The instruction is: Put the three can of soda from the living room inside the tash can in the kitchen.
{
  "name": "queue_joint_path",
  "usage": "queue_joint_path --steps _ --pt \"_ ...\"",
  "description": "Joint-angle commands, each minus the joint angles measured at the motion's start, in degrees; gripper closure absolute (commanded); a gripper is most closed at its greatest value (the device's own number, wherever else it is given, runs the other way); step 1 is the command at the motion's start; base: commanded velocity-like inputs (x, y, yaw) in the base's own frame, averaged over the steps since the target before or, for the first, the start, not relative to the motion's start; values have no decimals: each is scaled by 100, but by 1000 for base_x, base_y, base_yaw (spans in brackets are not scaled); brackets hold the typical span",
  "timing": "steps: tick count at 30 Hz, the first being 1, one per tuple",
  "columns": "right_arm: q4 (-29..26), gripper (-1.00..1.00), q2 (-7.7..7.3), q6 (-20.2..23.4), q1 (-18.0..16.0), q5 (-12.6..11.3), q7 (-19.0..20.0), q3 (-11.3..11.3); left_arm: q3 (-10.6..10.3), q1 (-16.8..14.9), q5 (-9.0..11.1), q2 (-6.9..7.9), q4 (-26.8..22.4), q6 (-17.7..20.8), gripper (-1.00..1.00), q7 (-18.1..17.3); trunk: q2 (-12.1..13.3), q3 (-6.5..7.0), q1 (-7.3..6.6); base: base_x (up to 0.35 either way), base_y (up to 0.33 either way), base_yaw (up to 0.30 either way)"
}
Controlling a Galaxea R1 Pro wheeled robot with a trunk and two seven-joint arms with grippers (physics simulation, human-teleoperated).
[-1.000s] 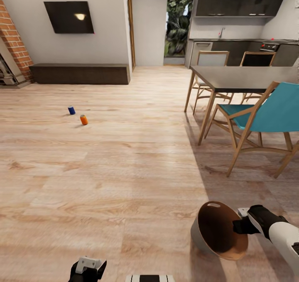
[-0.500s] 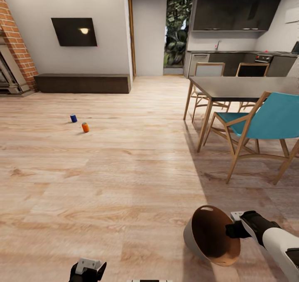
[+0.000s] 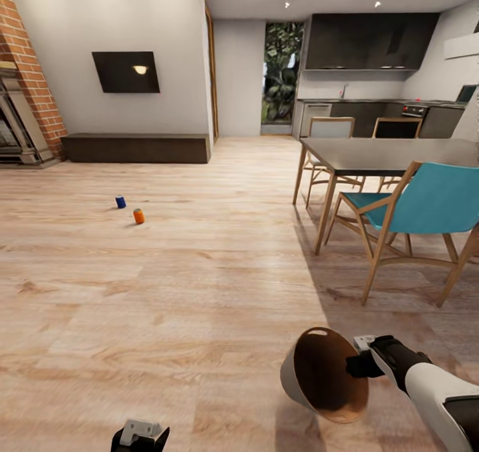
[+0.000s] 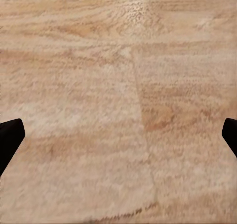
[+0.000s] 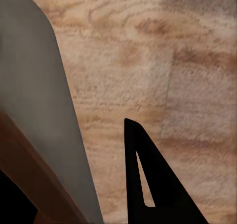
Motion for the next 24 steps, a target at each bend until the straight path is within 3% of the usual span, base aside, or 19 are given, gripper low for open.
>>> queue_joint_path --steps 1,12,21,24 --pt "-10 100 -15 7 -2 -85 61 -97 0 -4 1 4 11 0 -100 -1 1 23 -3 0 0 0" --pt "1 100 -94 -369 -2 -50 224 -101 0 -8 10 42 20 0 -100 -11 16 267 -31 0 0 0" --pt "-5 100 -251 -444 -2 -56 313 -96 -2 -6 18 54 -11 17 -100 -41 28 466 -54 0 0 0" --pt "25 100 -356 -884 -2 -58 575 -92 -1 -7 19 66 -20 37 -100 -57 32 533 -62 0 0 0"
